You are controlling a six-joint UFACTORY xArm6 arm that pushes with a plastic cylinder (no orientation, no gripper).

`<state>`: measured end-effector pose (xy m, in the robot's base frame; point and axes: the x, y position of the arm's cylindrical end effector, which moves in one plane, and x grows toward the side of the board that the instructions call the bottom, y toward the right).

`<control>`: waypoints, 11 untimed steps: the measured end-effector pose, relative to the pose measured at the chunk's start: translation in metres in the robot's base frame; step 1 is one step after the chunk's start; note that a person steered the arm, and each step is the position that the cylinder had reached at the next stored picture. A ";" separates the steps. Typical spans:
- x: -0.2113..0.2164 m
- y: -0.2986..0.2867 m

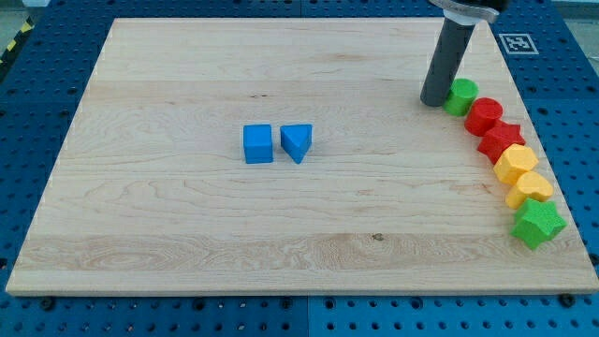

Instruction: Push the blue triangle to the left side of the green circle

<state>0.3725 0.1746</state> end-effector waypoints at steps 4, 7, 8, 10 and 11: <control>0.020 -0.025; 0.044 -0.029; 0.044 -0.029; 0.073 -0.042; 0.097 -0.046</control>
<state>0.4696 0.1282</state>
